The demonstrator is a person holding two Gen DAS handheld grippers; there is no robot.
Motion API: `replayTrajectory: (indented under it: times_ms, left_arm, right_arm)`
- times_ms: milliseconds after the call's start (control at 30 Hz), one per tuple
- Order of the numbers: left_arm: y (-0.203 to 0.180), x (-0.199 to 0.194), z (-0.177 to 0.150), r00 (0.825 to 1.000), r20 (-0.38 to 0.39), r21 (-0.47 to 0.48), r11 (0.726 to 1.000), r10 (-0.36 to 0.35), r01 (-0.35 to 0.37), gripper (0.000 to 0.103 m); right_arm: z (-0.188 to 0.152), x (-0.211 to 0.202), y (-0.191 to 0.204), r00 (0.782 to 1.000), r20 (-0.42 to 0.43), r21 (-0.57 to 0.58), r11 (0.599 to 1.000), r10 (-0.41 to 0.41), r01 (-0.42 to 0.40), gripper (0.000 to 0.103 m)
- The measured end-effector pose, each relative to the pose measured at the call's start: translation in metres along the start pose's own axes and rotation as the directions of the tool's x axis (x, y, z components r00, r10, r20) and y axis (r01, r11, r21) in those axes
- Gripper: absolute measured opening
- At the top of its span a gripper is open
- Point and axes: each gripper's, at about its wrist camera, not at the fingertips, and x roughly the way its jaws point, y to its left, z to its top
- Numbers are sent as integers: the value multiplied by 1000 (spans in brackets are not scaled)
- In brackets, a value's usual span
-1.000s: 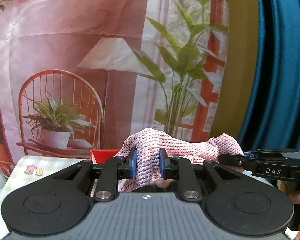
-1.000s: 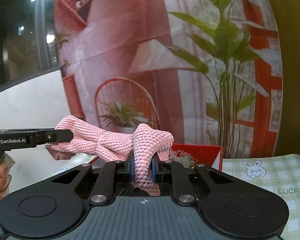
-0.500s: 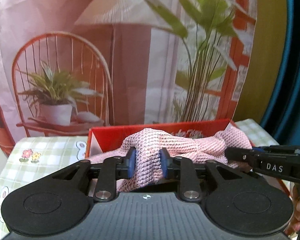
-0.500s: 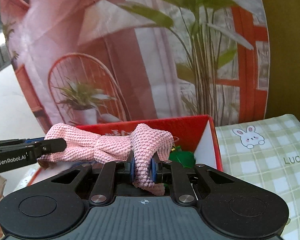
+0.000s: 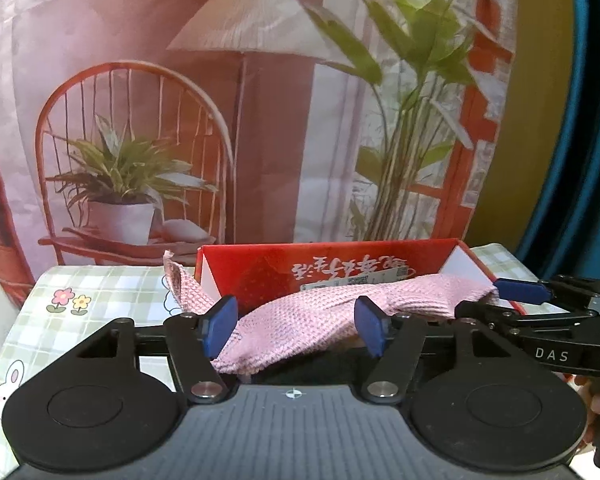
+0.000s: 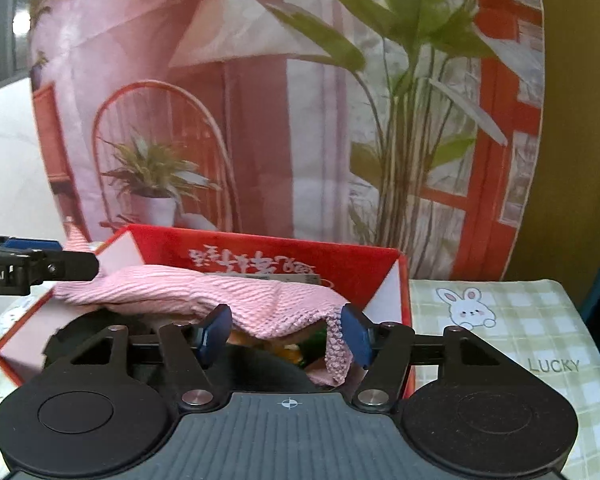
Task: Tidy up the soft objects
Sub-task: 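Move both open grippers back to the white towel bundle and close them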
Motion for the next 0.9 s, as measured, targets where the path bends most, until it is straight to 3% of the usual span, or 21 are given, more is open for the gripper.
replayTrajectory:
  times_ms: [233, 533, 733, 900]
  left_arm:
    - [5, -40, -14, 999, 30, -22, 999, -46, 46, 67]
    - [22, -74, -54, 999, 16, -60, 998, -28, 29, 67]
    - [41, -71, -85, 999, -48, -117, 993, -4, -1, 65]
    - [47, -59, -108, 992, -123, -159, 987, -11, -9, 65]
  right_arm:
    - [-15, -38, 9, 996, 69, -40, 998, 53, -50, 58]
    - [-58, -87, 9, 988, 145, -21, 998, 60, -58, 57]
    - [-89, -106, 8, 986, 161, -9, 999, 41, -40, 56]
    - [-111, -106, 9, 993, 117, 1, 999, 34, -34, 54]
